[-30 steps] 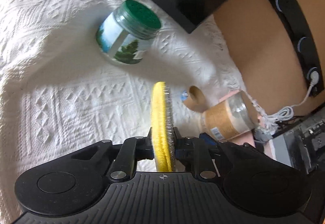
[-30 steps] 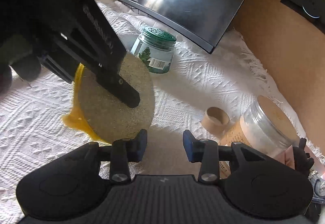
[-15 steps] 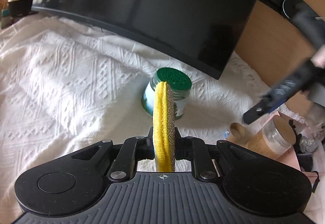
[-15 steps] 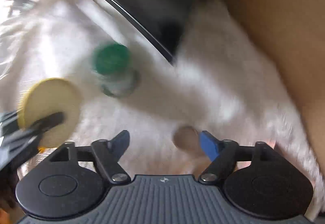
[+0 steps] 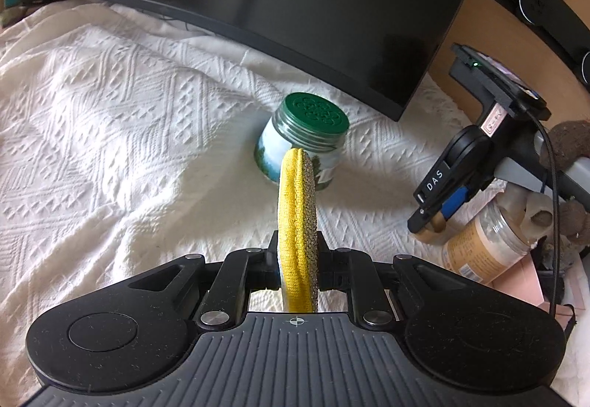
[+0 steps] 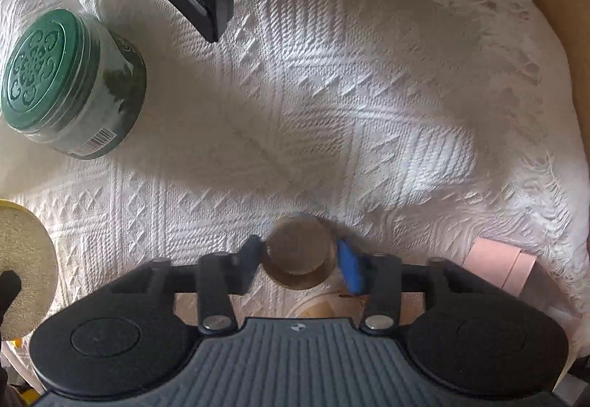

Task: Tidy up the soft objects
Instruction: 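Grasp the cardboard tape roll with the right tool while the left tool holds the pad, then carry pad and tape roll into the pink box and open both tools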

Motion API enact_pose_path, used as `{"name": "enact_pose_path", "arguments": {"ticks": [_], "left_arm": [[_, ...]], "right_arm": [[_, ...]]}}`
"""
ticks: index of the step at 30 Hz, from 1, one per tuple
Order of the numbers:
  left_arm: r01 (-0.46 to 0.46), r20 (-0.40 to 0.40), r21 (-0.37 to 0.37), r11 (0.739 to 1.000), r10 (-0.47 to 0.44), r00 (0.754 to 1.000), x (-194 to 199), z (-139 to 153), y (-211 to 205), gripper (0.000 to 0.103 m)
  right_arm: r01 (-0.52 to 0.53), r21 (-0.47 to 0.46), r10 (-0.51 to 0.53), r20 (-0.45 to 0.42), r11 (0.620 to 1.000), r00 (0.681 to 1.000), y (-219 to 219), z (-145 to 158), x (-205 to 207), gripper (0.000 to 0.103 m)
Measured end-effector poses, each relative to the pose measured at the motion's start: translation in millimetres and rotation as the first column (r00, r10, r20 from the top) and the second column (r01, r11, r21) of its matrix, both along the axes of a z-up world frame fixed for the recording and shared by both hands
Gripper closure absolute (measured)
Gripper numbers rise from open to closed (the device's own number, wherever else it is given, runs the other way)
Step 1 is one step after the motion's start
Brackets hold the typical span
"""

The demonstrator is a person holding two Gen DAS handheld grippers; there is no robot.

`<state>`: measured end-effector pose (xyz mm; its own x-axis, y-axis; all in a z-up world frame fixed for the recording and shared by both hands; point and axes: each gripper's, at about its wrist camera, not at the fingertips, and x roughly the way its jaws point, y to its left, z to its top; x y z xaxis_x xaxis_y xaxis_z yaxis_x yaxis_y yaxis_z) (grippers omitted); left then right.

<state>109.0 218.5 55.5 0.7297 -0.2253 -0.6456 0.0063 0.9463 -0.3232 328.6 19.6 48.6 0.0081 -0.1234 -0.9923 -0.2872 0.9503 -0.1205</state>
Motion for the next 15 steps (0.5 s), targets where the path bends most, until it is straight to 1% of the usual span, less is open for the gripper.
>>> {"name": "enact_pose_path", "arguments": {"ticks": [1,4,8,11,13,15], "left_arm": [[0.003,-0.001,-0.003,1.000,-0.003,1.000,1.1,0.0,-0.8,0.086],[0.023,0.009,-0.036,0.999,-0.022,1.000,3.2,3.4,-1.6,0.085],[0.047,0.054,-0.093,0.995,-0.042,0.998,10.5,18.7,-2.6,0.085],[0.073,0.090,-0.103,0.992,-0.064,0.994,19.2,35.2,-8.3,0.085],[0.086,0.097,-0.104,0.991,-0.076,0.992,25.8,46.5,-13.2,0.085],[0.098,0.099,-0.113,0.989,-0.087,0.991,31.9,58.2,-20.6,0.085]], "right_arm": [[-0.006,0.008,0.005,0.013,1.000,1.000,-0.1,3.4,-3.8,0.059],[0.001,0.086,-0.005,0.054,0.996,0.999,-1.1,24.7,-17.0,0.059],[-0.004,0.203,-0.026,0.147,0.979,0.989,1.6,71.9,-43.6,0.059],[-0.021,0.274,-0.044,0.232,0.962,0.972,1.3,111.4,-64.1,0.059],[-0.032,0.313,-0.063,0.288,0.949,0.956,-2.1,137.0,-82.3,0.059],[-0.036,0.346,-0.084,0.327,0.938,0.941,-6.6,157.7,-91.1,0.059]]}}
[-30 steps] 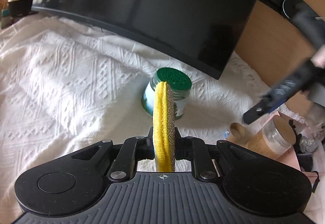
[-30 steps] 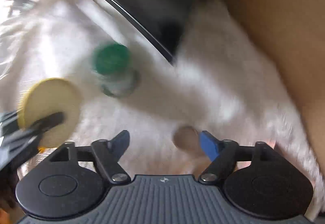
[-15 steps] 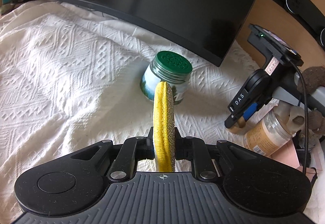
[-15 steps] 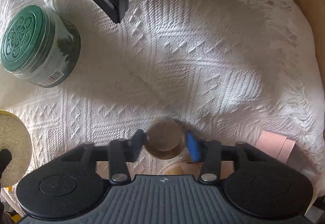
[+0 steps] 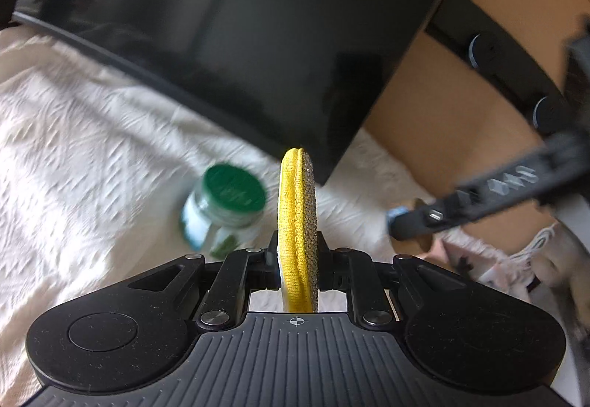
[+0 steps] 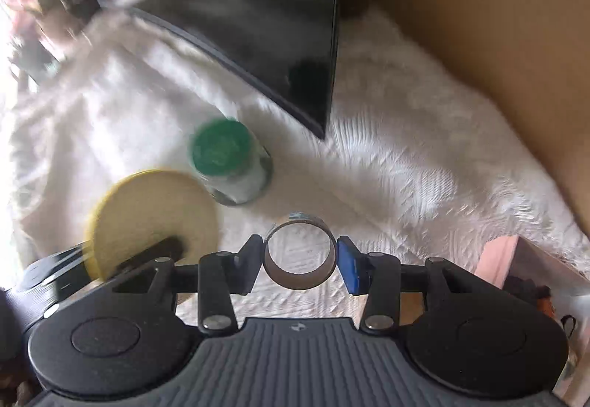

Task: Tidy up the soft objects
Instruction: 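Carry pad and tape roll into the pink box and open both tools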

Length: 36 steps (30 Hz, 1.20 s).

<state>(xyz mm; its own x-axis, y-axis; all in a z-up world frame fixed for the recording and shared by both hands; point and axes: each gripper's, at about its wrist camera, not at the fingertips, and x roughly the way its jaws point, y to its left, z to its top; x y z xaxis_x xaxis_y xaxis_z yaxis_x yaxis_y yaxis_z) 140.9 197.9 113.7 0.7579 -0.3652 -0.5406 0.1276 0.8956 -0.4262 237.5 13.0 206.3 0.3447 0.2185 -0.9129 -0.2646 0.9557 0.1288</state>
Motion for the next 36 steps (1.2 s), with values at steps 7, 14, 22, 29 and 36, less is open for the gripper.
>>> {"name": "enact_pose_path", "arguments": {"ticks": [7,14,22,29,36], "left_arm": [[0.188,0.053,-0.016,0.982,-0.187,0.981,17.3,42.8,-70.7,0.085],[0.482,0.026,-0.070,0.873,-0.481,0.876,27.4,40.4,-192.0,0.085],[0.655,-0.136,-0.135,0.743,-0.669,0.731,44.0,-1.1,-319.3,0.085],[0.657,-0.176,0.107,0.746,-0.636,0.751,50.3,-30.8,-353.4,0.056],[0.624,-0.047,0.150,0.767,-0.625,0.780,44.2,1.1,-322.9,0.060]], "right_arm": [[0.123,-0.014,-0.116,0.252,0.992,0.961,-68.6,60.6,-63.8,0.059],[0.409,0.055,-0.406,0.301,0.911,0.863,-178.1,70.9,-105.9,0.059],[0.597,0.061,-0.587,0.284,0.800,0.758,-251.8,40.2,-131.0,0.059],[0.629,0.042,-0.615,0.271,0.776,0.741,-267.9,17.8,-126.2,0.059],[0.637,0.049,-0.626,0.255,0.769,0.737,-270.8,-5.7,-114.5,0.059]]}}
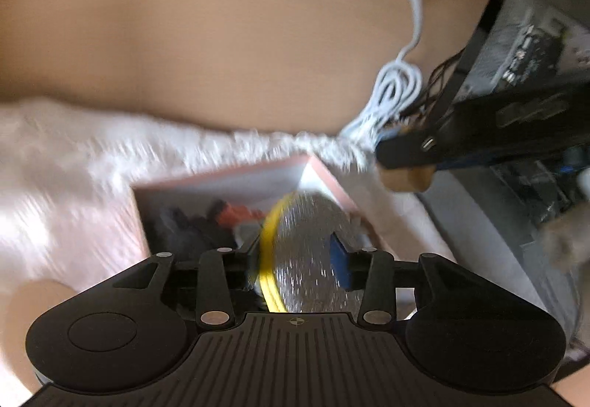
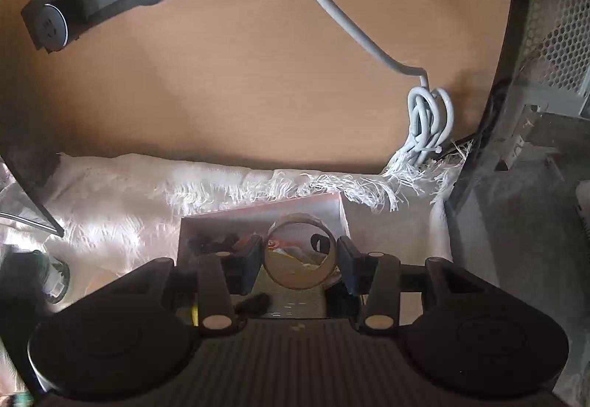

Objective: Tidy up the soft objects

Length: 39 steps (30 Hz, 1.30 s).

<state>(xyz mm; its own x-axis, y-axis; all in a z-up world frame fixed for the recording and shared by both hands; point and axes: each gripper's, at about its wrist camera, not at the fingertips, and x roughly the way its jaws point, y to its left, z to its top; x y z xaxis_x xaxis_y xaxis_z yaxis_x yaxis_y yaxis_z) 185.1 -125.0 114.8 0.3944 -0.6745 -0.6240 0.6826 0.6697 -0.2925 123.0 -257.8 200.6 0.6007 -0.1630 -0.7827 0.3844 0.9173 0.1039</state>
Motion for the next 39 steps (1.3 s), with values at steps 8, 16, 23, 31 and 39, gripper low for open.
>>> {"name": "enact_pose_path", "arguments": {"ticks": [8,16,23,31,39], "left_arm": [[-0.102,0.004,-0.134,0.986,0.103,0.995,4.7,25.1,38.7,0.060],[-0.136,-0.030,-0.124,0.983,0.134,0.991,-27.3,24.2,69.9,0.060],[-0.211,-0.107,-0.135,0.968,0.197,0.974,-73.0,-4.2,125.5,0.060],[-0.288,-0.166,-0.049,0.956,0.277,0.947,-112.0,-39.6,163.2,0.060],[-0.405,-0.073,0.008,0.914,0.405,0.912,-152.7,-61.0,175.9,0.060]], "right_arm": [[0.022,0.062,-0.021,-0.022,0.998,1.000,-6.9,-17.4,1.4,0.059],[-0.051,0.138,0.052,-0.001,0.989,0.999,0.3,-35.5,7.6,0.037],[-0.112,0.044,0.114,-0.029,0.993,0.993,41.7,-69.9,-39.9,0.036],[-0.078,0.009,0.079,-0.053,0.997,0.995,55.7,-106.6,-6.3,0.043],[-0.150,0.139,0.136,0.103,0.979,0.985,30.2,-78.4,-41.9,0.032]]}}
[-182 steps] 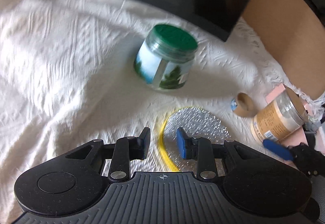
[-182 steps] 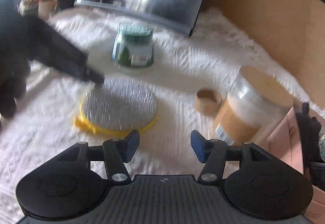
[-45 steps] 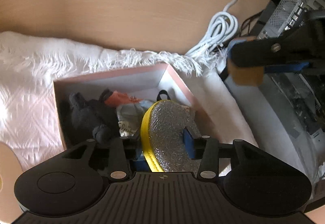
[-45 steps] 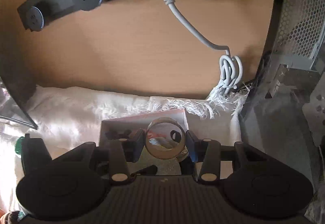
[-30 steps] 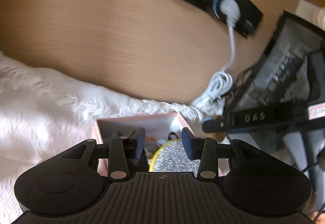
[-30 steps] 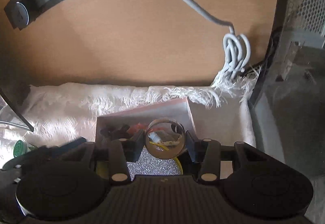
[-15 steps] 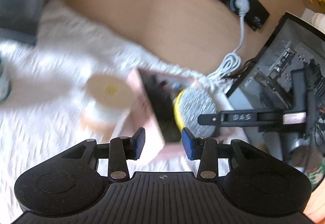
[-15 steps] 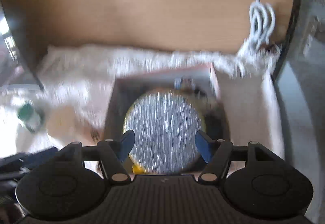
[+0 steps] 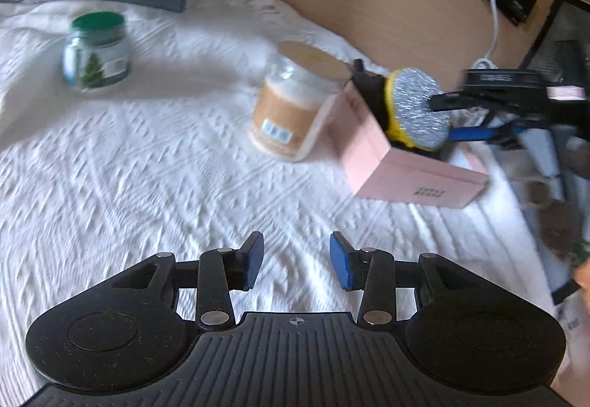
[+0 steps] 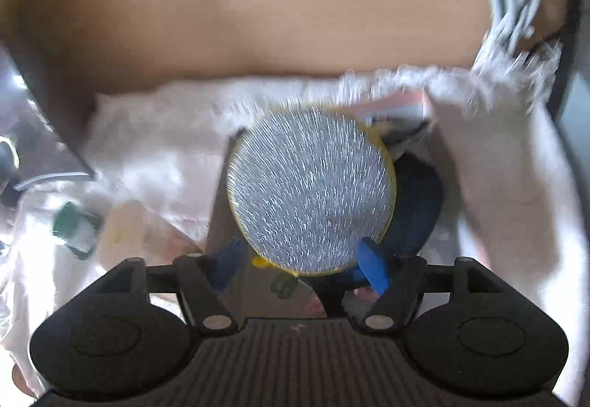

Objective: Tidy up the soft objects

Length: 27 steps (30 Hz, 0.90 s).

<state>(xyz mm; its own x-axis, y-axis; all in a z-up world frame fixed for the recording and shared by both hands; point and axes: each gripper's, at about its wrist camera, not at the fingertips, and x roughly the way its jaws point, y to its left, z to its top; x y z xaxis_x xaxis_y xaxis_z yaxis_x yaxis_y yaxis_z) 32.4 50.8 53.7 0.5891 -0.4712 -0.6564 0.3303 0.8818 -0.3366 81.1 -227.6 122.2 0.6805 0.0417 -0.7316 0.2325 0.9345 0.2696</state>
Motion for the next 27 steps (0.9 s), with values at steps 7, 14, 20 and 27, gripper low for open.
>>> {"name": "enact_pose_path", "arguments": {"ticks": [7,14,20,27], "left_arm": [[-0.068,0.099,0.129,0.989,0.056,0.994,-23.7,-18.1,-37.1,0.060],[-0.098,0.169,0.246,0.964,0.057,0.984,-43.2,-34.5,-80.9,0.033],[-0.151,0.191,0.276,0.949,0.099,0.977,-42.5,-39.7,-98.1,0.021],[-0.194,0.203,0.282,0.940,0.140,0.969,-36.9,-41.6,-102.6,0.020]], "right_arm": [[-0.047,-0.334,0.106,0.162,0.941,0.981,54.1,-2.2,-96.3,0.010],[-0.139,-0.310,0.144,-0.005,0.941,0.989,60.5,-64.9,-108.7,0.006],[-0.112,-0.282,0.099,-0.062,0.953,0.993,47.1,-93.4,-106.1,0.002],[-0.118,-0.295,0.121,-0.008,0.948,0.993,43.7,-98.9,-118.2,0.000]]}}
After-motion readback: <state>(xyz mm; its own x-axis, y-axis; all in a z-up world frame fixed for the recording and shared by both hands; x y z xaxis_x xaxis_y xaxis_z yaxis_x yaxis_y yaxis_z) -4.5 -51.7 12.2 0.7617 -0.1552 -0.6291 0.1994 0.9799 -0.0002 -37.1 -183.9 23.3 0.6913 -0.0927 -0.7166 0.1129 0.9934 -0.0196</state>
